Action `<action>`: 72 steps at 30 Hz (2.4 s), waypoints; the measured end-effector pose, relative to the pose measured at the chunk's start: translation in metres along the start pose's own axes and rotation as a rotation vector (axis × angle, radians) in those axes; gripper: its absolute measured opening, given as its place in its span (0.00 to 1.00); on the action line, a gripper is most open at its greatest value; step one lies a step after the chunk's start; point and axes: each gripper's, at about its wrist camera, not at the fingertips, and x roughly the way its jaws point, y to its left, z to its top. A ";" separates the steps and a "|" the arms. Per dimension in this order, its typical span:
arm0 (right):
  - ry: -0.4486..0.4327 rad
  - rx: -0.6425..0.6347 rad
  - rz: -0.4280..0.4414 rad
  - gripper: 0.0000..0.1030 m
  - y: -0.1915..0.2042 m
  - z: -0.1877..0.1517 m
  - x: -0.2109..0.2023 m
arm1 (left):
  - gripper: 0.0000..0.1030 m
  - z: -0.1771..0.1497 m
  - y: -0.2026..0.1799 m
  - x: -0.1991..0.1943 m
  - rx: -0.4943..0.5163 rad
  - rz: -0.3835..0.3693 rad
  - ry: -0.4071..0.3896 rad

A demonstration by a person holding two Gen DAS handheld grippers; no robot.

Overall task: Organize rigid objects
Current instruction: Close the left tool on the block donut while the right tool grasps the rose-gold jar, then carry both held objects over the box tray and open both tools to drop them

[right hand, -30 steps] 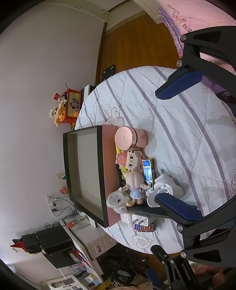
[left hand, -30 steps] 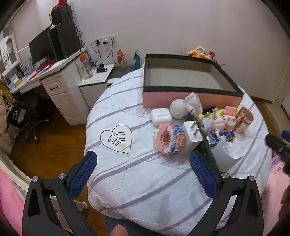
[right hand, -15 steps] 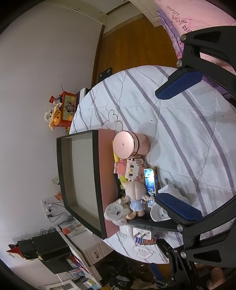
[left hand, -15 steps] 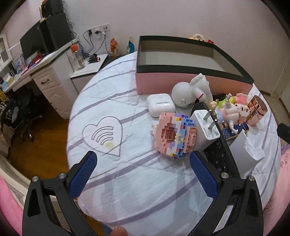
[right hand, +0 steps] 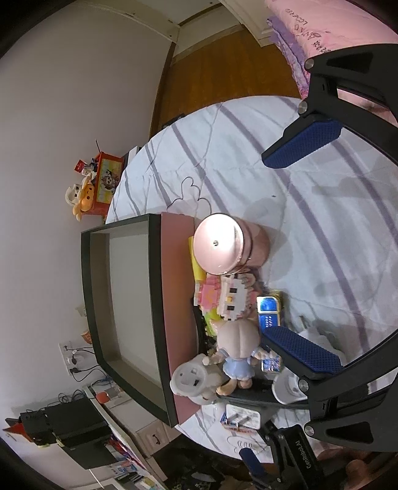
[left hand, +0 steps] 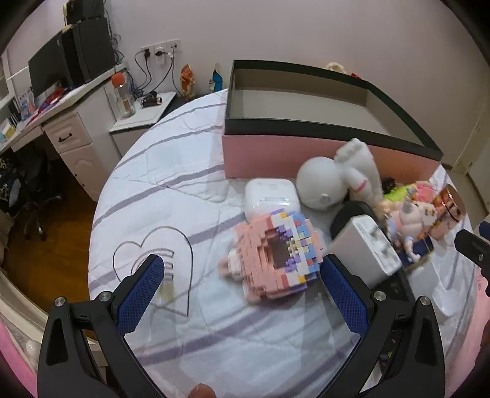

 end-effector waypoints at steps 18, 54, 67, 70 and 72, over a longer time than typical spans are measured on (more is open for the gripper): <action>0.005 0.015 0.027 0.83 -0.013 0.008 0.024 | 0.88 0.001 0.002 0.016 0.006 -0.033 0.007; -0.054 0.117 0.164 0.49 -0.040 0.012 0.015 | 0.61 -0.002 0.015 -0.036 -0.053 -0.143 -0.047; -0.150 -0.009 0.217 0.49 -0.017 0.063 -0.044 | 0.61 0.070 -0.005 -0.085 -0.010 -0.190 -0.177; -0.166 -0.042 0.222 0.49 -0.008 0.090 -0.046 | 0.61 0.099 -0.012 -0.082 -0.005 -0.194 -0.200; -0.166 -0.055 0.224 0.49 -0.002 0.109 -0.040 | 0.61 0.115 -0.015 -0.078 -0.010 -0.202 -0.204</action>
